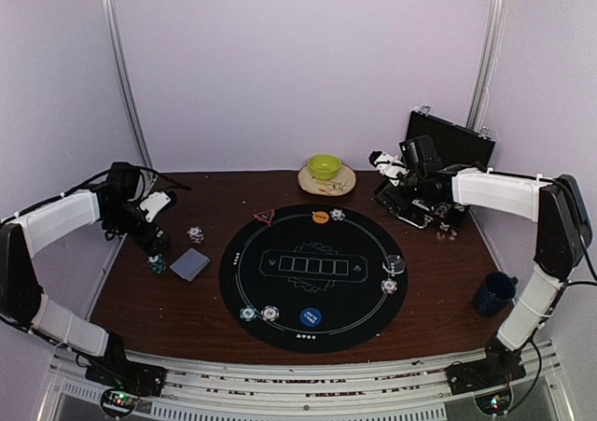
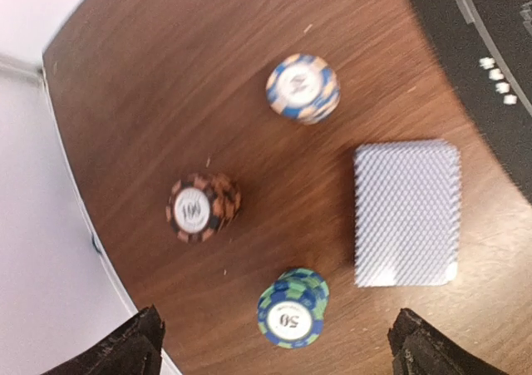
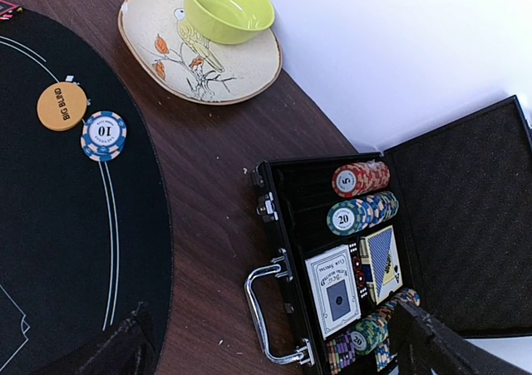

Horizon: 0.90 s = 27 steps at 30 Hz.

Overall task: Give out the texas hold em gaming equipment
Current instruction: Pick up the pile of poker chips from the pile of poker chips.

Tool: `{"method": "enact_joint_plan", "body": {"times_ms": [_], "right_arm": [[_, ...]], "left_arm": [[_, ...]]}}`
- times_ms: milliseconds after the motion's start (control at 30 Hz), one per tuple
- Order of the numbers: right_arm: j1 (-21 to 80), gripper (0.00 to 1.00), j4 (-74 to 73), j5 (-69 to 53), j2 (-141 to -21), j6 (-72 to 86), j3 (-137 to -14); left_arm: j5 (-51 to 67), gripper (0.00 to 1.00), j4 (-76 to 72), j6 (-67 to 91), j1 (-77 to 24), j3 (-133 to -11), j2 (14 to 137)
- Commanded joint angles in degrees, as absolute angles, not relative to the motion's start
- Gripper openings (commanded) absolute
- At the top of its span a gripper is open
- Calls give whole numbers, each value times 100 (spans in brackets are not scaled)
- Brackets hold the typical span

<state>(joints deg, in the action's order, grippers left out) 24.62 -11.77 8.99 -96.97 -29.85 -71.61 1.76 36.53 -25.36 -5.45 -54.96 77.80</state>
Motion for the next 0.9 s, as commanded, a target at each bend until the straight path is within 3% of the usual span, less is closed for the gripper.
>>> {"method": "enact_joint_plan", "body": {"times_ms": [0, 267, 867], "right_arm": [[2491, 100, -1151, 863, -9680, -2962, -7128], [2527, 100, -1169, 869, -9733, -2988, -7132], [2581, 100, -1135, 974, -9801, -3023, -7111]], "left_arm": [[391, 98, 3599, -2153, -199, -5384, 8079], [326, 93, 3363, -1913, 4, -5376, 8749], [139, 67, 3256, -1898, 96, -5242, 8921]]}}
